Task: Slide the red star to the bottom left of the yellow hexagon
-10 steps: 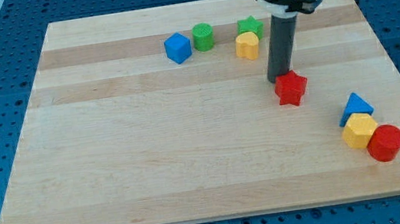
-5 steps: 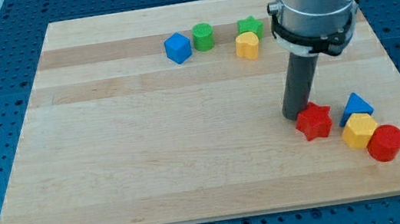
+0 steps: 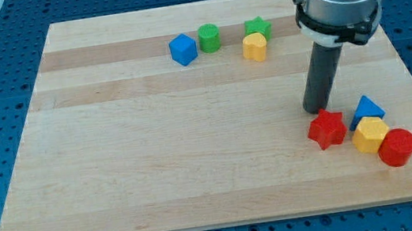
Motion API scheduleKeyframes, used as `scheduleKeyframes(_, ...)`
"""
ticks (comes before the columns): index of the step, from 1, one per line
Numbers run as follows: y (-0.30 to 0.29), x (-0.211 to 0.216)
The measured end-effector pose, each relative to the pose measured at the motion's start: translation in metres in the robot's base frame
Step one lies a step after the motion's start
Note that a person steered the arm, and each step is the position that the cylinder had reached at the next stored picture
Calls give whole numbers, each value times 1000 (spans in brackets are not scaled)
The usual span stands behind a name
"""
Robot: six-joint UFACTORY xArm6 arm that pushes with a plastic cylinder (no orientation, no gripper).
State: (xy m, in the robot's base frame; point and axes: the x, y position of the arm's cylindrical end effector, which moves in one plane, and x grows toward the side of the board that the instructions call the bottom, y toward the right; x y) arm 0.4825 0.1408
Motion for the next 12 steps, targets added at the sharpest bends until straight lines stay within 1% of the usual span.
scheduleKeyframes(2,0,29)
scheduleKeyframes(7,-8,60)
scheduleKeyframes(8,-27,60)
scheduleKeyframes(10,-43,89)
scheduleKeyframes(11,-42,101)
scheduleKeyframes(12,-29,101)
